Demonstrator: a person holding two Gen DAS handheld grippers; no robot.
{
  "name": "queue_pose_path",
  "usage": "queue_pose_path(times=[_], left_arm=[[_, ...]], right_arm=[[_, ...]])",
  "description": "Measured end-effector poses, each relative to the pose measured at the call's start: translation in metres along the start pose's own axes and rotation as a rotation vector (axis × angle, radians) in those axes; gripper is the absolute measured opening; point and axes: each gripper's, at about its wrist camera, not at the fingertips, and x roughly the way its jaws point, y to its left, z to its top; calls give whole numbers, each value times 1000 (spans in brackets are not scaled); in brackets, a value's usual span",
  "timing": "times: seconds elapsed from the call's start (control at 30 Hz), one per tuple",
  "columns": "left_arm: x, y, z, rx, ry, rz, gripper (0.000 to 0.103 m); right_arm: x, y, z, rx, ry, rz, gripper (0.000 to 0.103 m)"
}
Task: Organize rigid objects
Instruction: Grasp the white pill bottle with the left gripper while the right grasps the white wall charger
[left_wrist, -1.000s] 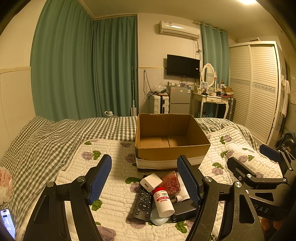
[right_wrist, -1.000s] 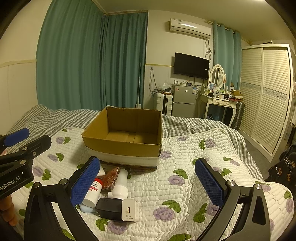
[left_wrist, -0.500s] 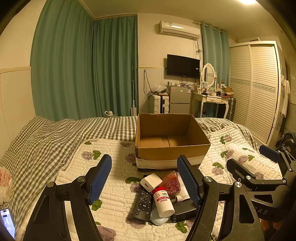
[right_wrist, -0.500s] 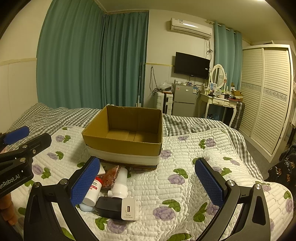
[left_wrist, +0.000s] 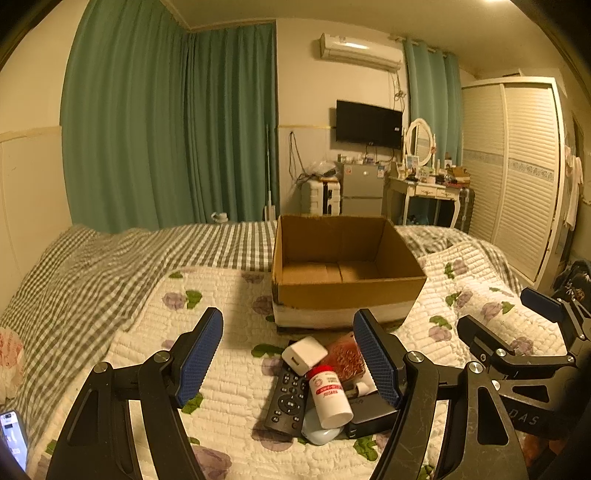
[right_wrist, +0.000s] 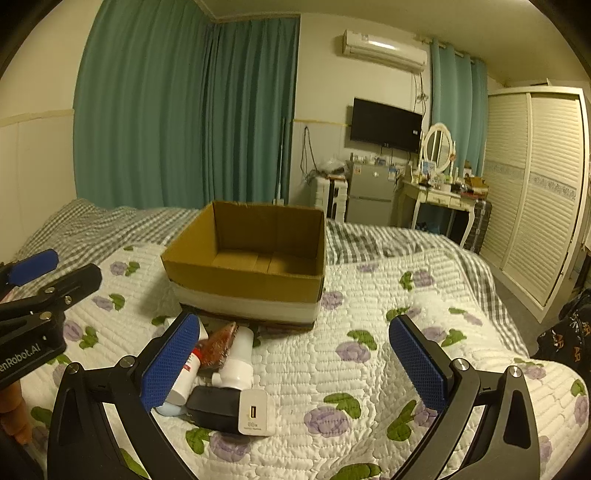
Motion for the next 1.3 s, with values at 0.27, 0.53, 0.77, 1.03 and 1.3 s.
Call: queue_pose_path(times=[0.27, 0.53, 0.77, 1.03, 1.3], left_arm=[[30, -3, -21, 12, 122, 32, 76], [56, -8, -42, 25, 232, 63, 76], [68, -13, -51, 52, 283, 61, 76], [80, -25, -62, 78, 339, 32, 76], [104, -38, -67, 34, 402, -7, 72]], right_arm=[[41, 1, -25, -43, 158, 10, 103], [85, 9, -61, -71, 369, 113, 74], [98, 5, -68, -59, 435, 127, 44], [110, 8, -69, -24, 479, 221, 29], [100, -5, -49, -10, 423, 223, 27]])
